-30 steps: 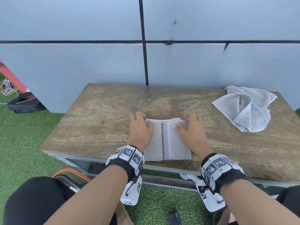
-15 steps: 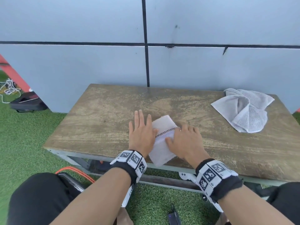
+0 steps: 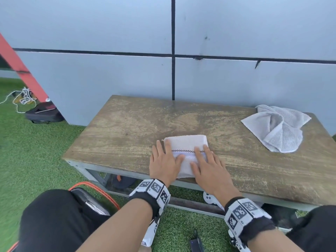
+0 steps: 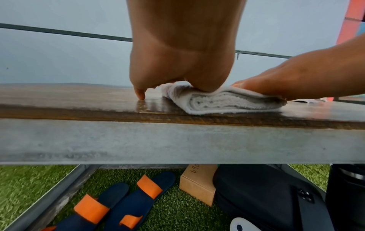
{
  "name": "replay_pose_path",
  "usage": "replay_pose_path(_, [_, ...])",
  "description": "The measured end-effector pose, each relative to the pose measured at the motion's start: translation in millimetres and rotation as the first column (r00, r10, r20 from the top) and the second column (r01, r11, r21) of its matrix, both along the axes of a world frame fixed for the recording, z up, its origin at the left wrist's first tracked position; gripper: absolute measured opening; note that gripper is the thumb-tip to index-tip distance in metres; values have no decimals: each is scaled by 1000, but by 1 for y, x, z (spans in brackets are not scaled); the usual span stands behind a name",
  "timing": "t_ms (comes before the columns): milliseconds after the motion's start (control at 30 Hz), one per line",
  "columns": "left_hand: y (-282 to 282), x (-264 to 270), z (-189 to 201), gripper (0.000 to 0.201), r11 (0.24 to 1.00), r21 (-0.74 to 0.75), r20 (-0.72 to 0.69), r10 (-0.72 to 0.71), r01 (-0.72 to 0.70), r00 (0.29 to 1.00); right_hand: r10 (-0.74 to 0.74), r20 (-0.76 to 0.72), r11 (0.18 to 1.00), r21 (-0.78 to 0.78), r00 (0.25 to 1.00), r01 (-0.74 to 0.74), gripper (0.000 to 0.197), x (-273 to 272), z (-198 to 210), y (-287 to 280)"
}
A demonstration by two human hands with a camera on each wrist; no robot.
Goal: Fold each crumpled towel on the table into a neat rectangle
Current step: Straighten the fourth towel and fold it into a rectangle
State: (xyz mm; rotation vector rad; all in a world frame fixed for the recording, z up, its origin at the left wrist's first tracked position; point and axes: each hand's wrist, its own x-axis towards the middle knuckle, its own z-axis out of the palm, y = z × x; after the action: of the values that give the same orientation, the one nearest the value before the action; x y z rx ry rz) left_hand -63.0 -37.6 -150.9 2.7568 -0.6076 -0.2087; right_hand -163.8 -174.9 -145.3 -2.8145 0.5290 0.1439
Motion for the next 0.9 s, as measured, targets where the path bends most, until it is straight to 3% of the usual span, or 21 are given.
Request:
replay_pose_path(67, [1,-3,4,84,998,16,61,67,-68,996,-9,-2,1000,-14,1000,9,66,-2,3,3])
replay_pose_path(167, [5,-3,11,69,996,33,124,76,-80,989,-14,10,1000,-20,1000,14,67,-7,8,8])
replay_pose_path(300, [9,6,24,50,999,0,-66,49,-49,997,-19,90,998,60,996,13,56,-16,11,5])
replay_pose_path(433, [24,10,44,27,963,-271,-328,-84,-8,941,-149,181,965,241,972,103,33,-19,13,0])
replay_pose_path(533, [43,13,74,29,883,-467,-409,-162,-53,898,-197,213,932,343,957,116,25,-8,20,4])
replay_pose_path(600, [60,14,99,20,830,-555,-394,-203,-55,896,-173,196,856,515,965,48,23,4,41,21])
replay_pose_path(667, [81,18,126,11,777,-628,-359,-231,-51,904,-184,185,692,722,965,-7,23,23,64,43])
replay_pose_path(767, [126,28,165,15,686,-722,-331,-225,-93,916,-219,219,493,866,951,-85,30,60,98,82])
replay_pose_path(833, [164,36,184,23,616,-776,-322,-202,-135,925,-206,267,441,884,941,-154,38,85,117,110])
replay_pose_path(900, [207,42,195,30,559,-807,-314,-130,-192,941,-133,340,464,851,931,-245,38,107,136,142])
